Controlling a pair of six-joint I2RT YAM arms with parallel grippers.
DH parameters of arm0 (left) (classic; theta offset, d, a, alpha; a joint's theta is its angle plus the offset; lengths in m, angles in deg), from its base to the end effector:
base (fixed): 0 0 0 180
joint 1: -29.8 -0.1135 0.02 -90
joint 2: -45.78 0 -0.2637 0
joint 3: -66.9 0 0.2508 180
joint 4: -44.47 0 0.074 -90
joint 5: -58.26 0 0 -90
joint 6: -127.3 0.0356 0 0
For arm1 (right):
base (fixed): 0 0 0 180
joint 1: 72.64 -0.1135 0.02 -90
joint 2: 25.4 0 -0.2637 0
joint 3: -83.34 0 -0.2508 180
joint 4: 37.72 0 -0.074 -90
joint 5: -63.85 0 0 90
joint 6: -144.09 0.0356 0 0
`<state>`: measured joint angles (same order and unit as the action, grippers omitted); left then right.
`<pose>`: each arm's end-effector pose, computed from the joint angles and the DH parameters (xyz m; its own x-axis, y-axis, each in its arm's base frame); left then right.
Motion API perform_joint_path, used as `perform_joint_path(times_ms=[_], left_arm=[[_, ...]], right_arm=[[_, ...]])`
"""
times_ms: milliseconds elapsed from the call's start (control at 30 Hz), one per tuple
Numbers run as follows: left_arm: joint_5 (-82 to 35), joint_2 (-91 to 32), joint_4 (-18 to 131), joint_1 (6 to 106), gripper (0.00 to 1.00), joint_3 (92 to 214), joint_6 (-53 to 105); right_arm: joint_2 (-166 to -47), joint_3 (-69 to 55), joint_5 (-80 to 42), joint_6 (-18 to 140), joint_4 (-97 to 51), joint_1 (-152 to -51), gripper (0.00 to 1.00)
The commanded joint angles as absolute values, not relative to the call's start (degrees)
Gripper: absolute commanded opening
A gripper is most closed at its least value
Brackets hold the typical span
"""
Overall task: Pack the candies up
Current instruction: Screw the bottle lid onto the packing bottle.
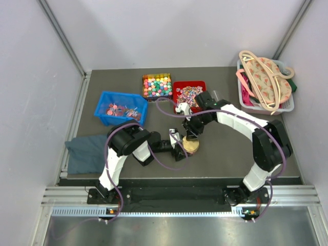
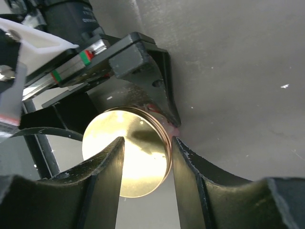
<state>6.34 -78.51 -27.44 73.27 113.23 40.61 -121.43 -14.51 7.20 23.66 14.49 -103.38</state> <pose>0.2188 -0.2377 0.0753 -0.0194 0.0810 -0.9965 0.9894 0.1449 -0.0075 0.2764 0.1871 0.2207 -0.3642 -0.7089 -0.6040 -0.9312 0.2842 0.2281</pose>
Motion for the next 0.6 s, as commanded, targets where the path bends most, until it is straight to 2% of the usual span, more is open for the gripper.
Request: perform_joint_path(times_ms=[0, 233, 567], left_arm=[[3.85, -80.96, -38.98, 72.08, 0.59, 112.65, 39.32], [3.59, -80.79, -39.07, 72.08, 0.59, 112.56, 39.41], [3.24, -80.87, -39.07, 71.99, 0.59, 112.56, 39.58]], right_arm=[[-120.50, -13.56, 10.33, 22.45, 13.47, -104.37, 0.43], [-120.32, -15.58, 10.15, 21.48, 15.40, -104.54, 0.39], [-113.91, -22.52, 7.17, 21.57, 16.20, -104.45, 0.34]])
